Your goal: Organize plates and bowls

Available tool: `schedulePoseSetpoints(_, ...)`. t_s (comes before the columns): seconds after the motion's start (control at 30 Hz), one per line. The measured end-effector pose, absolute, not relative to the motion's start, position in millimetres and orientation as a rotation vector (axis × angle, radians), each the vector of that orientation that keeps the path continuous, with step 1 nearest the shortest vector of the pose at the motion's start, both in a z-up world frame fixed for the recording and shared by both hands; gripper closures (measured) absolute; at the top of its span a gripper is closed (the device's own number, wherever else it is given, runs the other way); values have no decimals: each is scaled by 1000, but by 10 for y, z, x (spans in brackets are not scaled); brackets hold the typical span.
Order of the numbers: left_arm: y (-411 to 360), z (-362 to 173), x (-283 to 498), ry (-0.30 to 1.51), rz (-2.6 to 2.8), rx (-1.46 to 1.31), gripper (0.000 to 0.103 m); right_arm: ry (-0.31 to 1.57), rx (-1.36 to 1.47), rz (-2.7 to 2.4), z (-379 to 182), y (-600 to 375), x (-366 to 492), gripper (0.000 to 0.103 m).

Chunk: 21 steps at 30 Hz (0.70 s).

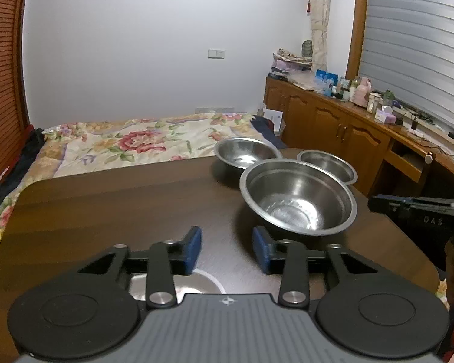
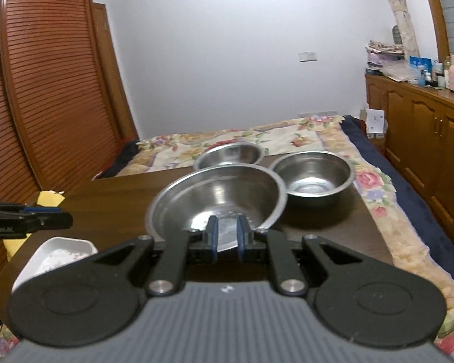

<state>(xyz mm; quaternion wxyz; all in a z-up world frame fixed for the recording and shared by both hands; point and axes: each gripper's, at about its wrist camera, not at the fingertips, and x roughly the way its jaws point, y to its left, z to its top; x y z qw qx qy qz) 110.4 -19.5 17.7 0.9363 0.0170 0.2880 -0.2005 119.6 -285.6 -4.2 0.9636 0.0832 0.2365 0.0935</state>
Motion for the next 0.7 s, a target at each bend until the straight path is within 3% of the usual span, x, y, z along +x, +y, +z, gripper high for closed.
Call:
schedulePoseSetpoints(0.07, -254, 183, 1148, 583, -411, 36, 44, 473, 167, 182, -61, -2899, 1226, 84)
schedulePoseSetpoints(0.1, -285, 186, 1179, 580, -409, 39, 41, 463, 169, 176, -68, -2922, 1239, 68)
schedulePoseSetpoints(0.17, -343, 182, 1240, 573, -415, 46, 40, 453, 168, 166, -90, -2960, 1269, 51)
schedulePoseSetpoints(0.43, -466, 52, 1595, 599, -427, 39, 36, 477, 154, 157, -216, -3101, 1503, 52)
schedulePoseSetpoints(0.7, -647, 12, 1860, 625, -447, 42, 42, 504, 187, 184, -273, -3189, 1697, 52)
